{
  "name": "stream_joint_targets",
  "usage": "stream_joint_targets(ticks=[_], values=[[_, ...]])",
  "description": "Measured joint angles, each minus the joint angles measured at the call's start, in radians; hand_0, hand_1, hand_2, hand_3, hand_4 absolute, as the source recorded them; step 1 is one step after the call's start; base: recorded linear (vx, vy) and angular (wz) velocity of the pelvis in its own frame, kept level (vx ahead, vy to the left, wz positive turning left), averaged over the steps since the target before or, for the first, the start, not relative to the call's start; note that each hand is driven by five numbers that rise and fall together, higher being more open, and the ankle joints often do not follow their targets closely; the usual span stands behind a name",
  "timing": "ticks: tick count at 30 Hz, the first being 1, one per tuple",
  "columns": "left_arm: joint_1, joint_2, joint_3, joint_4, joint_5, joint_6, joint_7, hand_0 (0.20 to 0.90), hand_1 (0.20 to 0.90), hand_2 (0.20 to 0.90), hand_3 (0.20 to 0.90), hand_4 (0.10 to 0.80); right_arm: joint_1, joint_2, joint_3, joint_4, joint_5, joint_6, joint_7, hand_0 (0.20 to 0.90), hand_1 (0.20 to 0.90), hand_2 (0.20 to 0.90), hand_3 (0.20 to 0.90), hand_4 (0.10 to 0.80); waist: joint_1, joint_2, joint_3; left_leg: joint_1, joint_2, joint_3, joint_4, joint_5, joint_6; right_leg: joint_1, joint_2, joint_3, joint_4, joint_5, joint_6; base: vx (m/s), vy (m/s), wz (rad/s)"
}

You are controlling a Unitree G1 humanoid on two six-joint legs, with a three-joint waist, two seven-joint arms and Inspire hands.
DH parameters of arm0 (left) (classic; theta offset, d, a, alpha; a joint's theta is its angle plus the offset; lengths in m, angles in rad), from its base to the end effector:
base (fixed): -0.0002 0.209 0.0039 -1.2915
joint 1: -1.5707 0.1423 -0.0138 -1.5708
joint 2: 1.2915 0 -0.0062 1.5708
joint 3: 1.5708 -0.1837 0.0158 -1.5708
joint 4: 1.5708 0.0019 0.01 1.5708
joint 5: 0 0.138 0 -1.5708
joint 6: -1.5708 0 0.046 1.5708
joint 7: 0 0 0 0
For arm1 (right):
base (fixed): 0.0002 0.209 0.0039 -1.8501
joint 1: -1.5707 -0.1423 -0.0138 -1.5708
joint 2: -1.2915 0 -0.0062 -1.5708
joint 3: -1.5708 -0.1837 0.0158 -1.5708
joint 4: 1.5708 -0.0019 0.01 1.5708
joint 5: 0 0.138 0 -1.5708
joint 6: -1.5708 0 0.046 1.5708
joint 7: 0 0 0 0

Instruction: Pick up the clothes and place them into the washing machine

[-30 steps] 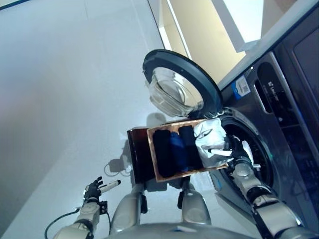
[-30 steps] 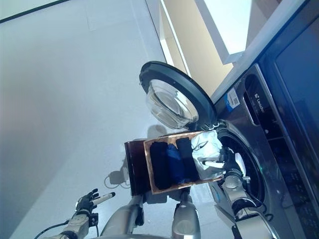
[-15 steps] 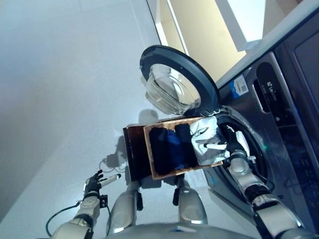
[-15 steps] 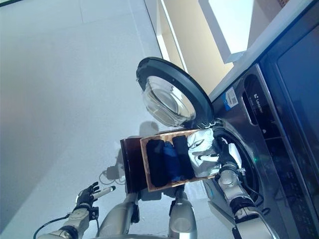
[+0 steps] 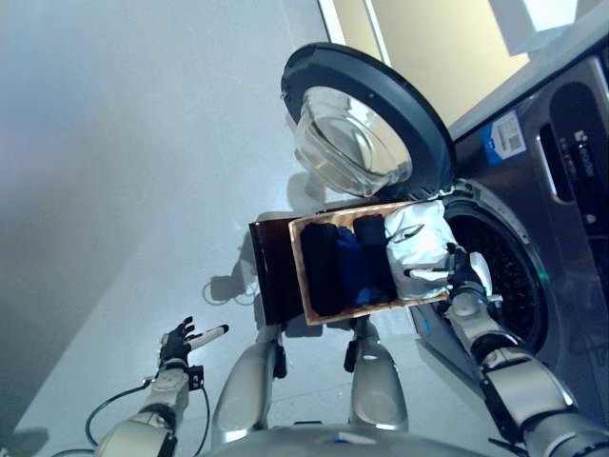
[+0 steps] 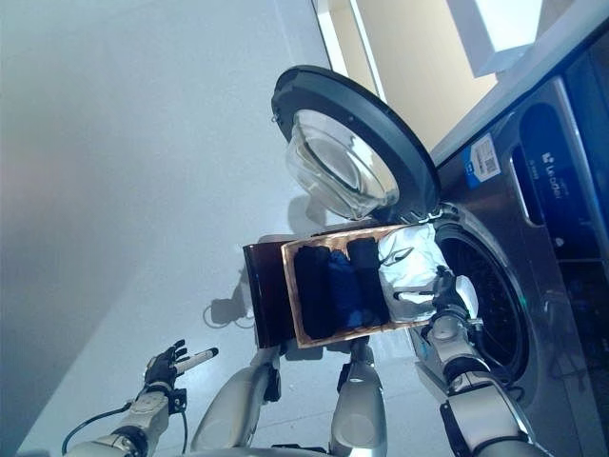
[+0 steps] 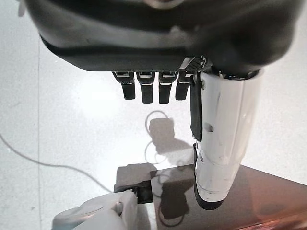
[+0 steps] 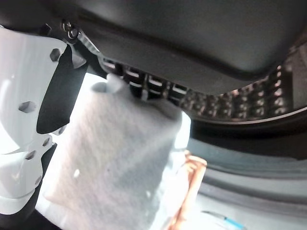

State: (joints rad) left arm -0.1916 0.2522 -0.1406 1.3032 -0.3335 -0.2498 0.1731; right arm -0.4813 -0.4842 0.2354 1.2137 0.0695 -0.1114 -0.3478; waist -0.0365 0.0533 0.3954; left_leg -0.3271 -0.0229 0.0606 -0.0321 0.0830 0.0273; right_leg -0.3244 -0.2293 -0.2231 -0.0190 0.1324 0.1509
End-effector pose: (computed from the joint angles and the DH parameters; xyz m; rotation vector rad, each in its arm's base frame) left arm 0.1388 0.2276 -0.0941 0.1298 0.8411 0.3647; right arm 0.2387 -0.2780 -0.0130 -0.6282 0.5407 -0.4267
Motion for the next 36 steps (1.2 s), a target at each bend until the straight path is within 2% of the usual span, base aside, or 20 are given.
stream_joint_targets(ticks=[6,10,15,19,23,33,34,35,36], values=[[-0.002,-0.001,-0.027,0.0,0.0,-0.002,0.0,0.9,0.9,0.9,0.9,0.8,-0.016,-0.03,0.0,0.002,-0.001,0.001,0.001,0.9,0.9,0.9,0.9,0.8,0.001,0.007,0.002,-0.029,-0.013,0.0,0.015,0.0,0.0,-0.021,-0.014,0.003,0.002,0.003,0.005,0.001,0.001,0.02],[-0.007,-0.006,-0.038,-0.003,0.0,-0.02,-0.001,0.9,0.9,0.9,0.9,0.8,-0.025,-0.038,0.014,0.03,-0.004,0.001,0.001,0.9,0.9,0.9,0.9,0.8,0.024,0.009,0.003,-0.032,-0.015,0.001,0.015,0.0,0.0,-0.036,-0.017,0.014,0.016,0.001,0.008,-0.011,0.0,-0.04],[-0.011,-0.006,-0.042,-0.01,0.0,-0.022,-0.001,0.9,0.9,0.9,0.9,0.8,-0.056,-0.049,0.071,0.061,-0.02,0.002,0.001,0.9,0.9,0.9,0.9,0.8,0.024,0.016,-0.001,-0.067,-0.02,-0.001,0.03,0.0,0.0,-0.077,-0.026,0.016,0.048,-0.009,0.011,-0.016,0.008,0.03],[-0.012,-0.006,-0.071,-0.03,-0.003,-0.022,0.0,0.9,0.9,0.9,0.9,0.8,-0.088,-0.052,0.089,0.06,-0.024,0.005,-0.004,0.9,0.9,0.9,0.9,0.8,0.026,0.019,-0.001,-0.102,-0.029,0.001,0.031,0.008,0.012,-0.125,-0.037,0.025,0.072,-0.009,0.012,-0.017,0.012,0.01],[-0.012,-0.01,-0.077,-0.072,-0.02,-0.034,0.0,0.9,0.9,0.9,0.9,0.8,-0.104,-0.055,0.12,0.059,-0.05,0.005,-0.014,0.9,0.9,0.9,0.9,0.8,0.029,0.02,-0.001,-0.124,-0.03,0.003,0.031,0.016,0.023,-0.157,-0.037,0.03,0.088,-0.009,0.012,0.0,0.0,0.0],[-0.012,-0.023,-0.094,-0.099,-0.048,-0.062,0.0,0.9,0.9,0.9,0.9,0.8,-0.124,-0.051,0.128,0.076,-0.102,0.025,-0.047,0.9,0.9,0.9,0.9,0.8,0.033,0.027,-0.004,-0.165,-0.029,-0.01,0.034,0.029,0.023,-0.196,-0.038,0.023,0.106,-0.009,0.01,-0.007,0.001,0.04],[-0.012,-0.023,-0.108,-0.1,-0.052,-0.063,0.0,0.9,0.9,0.9,0.9,0.8,-0.126,-0.052,0.129,0.08,-0.102,0.027,-0.048,0.793,0.793,0.793,0.793,0.724,0.04,0.027,-0.006,-0.17,-0.029,-0.009,0.035,0.029,0.023,-0.206,-0.04,0.024,0.113,-0.011,0.008,0.0,0.0,0.0],[-0.012,-0.024,-0.115,-0.109,-0.054,-0.062,0.0,0.9,0.9,0.9,0.9,0.8,-0.126,-0.058,0.132,0.08,-0.102,0.028,-0.05,0.793,0.793,0.793,0.793,0.724,0.046,0.028,-0.006,-0.174,-0.03,-0.009,0.035,0.032,0.023,-0.215,-0.042,0.026,0.125,-0.011,0.008,0.0,0.0,0.0],[-0.011,-0.024,-0.116,-0.118,-0.058,-0.063,0.0,0.9,0.9,0.9,0.9,0.8,-0.127,-0.062,0.146,0.08,-0.102,0.033,-0.055,0.428,0.428,0.428,0.428,0.463,0.05,0.028,-0.007,-0.18,-0.03,-0.009,0.036,0.033,0.022,-0.223,-0.043,0.026,0.132,-0.013,0.007,-0.016,0.001,0.05]])
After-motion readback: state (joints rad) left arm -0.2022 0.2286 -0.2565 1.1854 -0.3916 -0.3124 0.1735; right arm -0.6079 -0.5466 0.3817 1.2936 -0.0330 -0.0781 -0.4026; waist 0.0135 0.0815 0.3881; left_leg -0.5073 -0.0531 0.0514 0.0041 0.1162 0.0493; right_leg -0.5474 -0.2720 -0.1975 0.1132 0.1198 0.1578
